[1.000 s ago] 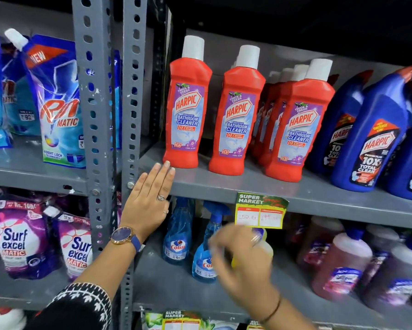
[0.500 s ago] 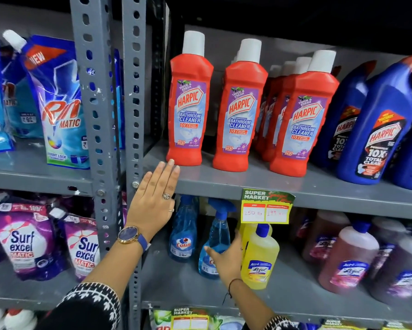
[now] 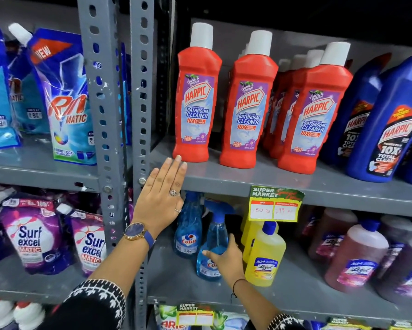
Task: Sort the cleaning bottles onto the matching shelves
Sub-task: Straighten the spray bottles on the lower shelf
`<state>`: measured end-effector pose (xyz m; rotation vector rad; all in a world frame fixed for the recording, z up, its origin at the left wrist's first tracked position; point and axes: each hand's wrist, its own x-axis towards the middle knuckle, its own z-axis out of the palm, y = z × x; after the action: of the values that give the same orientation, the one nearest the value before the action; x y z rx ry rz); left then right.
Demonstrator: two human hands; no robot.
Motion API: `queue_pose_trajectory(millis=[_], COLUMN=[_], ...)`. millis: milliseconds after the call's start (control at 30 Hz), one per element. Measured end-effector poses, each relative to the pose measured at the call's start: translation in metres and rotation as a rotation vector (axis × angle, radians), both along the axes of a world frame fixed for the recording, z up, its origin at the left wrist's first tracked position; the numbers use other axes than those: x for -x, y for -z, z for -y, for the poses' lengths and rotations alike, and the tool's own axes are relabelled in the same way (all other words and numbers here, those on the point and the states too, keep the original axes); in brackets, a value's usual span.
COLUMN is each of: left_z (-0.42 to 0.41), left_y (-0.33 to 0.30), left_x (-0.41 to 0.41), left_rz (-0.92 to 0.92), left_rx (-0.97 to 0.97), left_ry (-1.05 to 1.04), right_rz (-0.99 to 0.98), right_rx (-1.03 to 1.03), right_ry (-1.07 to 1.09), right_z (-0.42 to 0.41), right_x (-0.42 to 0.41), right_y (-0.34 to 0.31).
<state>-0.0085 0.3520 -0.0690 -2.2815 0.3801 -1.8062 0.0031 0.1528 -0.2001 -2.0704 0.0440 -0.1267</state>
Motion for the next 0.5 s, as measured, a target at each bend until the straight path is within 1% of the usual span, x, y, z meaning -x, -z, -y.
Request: queue_pose_trajectory(millis=[300,500], left_z=[0.0,0.001], left_y=[-0.001,0.0], left_x=[0.0,-0.001], left_rz=[-0.007,0.007], left_rx=[0.002,0.014], left_ry=[0.005,-0.003], right_rz=[-0.022,-0.046], right_rx=[-0.086,-0.123], right_ry=[-0.132,-0.162], right_z=[-0.053,-0.062], right_x=[0.018,0.023], right_y=[0.0,0.003])
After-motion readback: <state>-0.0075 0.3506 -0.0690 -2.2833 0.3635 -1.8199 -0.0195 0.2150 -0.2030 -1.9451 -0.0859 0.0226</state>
